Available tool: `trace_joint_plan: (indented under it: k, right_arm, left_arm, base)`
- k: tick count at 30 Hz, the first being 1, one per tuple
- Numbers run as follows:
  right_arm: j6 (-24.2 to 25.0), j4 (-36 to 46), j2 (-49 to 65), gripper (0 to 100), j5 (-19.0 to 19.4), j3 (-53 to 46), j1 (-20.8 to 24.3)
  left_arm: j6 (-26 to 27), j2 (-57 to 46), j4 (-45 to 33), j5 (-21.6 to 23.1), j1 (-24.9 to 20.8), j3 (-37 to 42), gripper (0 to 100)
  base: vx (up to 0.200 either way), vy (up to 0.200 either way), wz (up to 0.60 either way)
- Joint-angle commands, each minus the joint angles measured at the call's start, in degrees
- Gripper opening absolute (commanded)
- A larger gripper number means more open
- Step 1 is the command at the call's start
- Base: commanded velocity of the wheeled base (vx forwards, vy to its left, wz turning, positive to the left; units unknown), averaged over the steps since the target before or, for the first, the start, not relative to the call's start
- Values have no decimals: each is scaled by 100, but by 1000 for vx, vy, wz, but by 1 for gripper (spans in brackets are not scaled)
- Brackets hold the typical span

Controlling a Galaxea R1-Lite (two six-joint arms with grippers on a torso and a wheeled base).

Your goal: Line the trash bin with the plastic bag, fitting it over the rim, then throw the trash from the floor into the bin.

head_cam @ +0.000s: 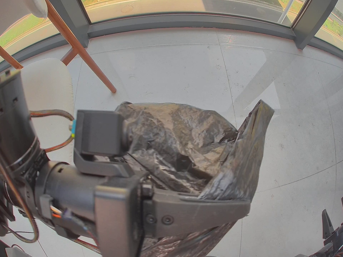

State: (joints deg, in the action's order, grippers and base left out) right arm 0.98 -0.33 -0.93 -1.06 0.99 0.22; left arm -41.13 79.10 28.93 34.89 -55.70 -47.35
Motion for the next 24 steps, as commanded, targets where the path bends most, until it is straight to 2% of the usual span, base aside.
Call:
trace_joint_plan:
  k: [1,5,11,18,24]
  right_arm:
    - [-1,-2,75,100,1,-99,4]
    - [26,-2,75,100,1,-99,4]
    - [26,-2,75,100,1,-99,4]
    - [26,-2,75,100,-8,-99,4]
    - [26,-2,75,100,-8,-99,4]
  left_arm:
    - [140,430,78,88,-11,-73,0]
    - [448,430,60,387,42,15,0]
    - [1441,439,34,440,419,578,0]
    - [1793,448,69,413,745,859,0]
    - [2285,659,87,422,789,815,0]
  base:
    - [0,0,0]
    - [0,0,0]
    - [0,0,0]
    - [0,0,0]
    - [0,0,0]
